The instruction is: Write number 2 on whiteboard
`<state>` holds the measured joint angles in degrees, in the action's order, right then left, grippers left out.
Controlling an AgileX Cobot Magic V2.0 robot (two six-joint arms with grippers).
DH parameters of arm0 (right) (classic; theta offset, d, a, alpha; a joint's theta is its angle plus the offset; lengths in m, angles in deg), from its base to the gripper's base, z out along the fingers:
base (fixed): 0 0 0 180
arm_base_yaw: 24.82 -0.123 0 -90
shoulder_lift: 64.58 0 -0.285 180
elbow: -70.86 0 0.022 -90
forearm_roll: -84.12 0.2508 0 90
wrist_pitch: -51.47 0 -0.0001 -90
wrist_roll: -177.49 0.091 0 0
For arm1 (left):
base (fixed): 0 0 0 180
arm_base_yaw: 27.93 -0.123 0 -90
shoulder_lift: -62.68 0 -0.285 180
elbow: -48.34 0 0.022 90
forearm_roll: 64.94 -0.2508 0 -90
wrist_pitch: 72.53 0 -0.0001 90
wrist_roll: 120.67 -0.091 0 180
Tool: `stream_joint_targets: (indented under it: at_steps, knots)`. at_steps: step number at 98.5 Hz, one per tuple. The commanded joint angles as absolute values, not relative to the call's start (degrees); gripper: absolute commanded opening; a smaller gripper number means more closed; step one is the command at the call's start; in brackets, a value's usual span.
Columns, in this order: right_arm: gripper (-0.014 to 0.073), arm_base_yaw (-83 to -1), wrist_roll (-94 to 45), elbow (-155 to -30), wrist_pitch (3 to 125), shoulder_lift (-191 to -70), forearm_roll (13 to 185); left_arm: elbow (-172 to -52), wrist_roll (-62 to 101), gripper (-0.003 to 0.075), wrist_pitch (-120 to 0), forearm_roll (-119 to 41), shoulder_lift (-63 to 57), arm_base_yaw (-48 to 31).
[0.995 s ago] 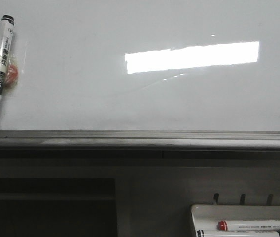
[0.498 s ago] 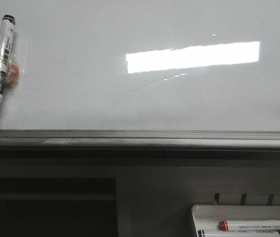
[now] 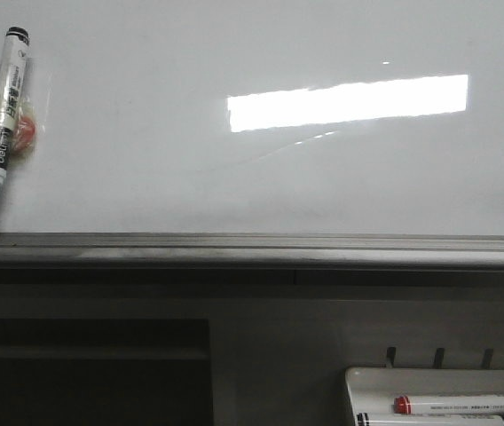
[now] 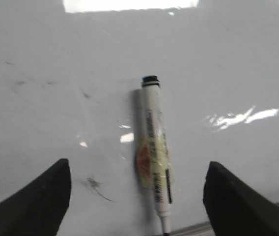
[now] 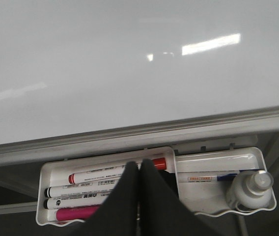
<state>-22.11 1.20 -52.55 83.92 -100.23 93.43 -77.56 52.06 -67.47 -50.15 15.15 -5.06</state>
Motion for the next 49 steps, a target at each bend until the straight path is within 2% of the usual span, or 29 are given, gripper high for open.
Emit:
stream_joint_targets:
  at_steps: [1,16,49]
  knots:
    - [-0.0051,-21.8,1.0,-54.5,79.7,-100.9,93.8,-79.1,52.0,0.0500,-73.5,-46.2,11.7,-1.6]
    - [-0.0051,-21.8,0.4,-54.5,78.1,-100.9,93.7,-79.1,52.0,0.0489,-76.7,-44.8,5.5,2.2]
    - [-0.0051,-23.1,0.4,-54.5,77.9,-100.7,93.7,-79.1,52.1,0.0489,-82.0,-40.3,-5.9,2.7]
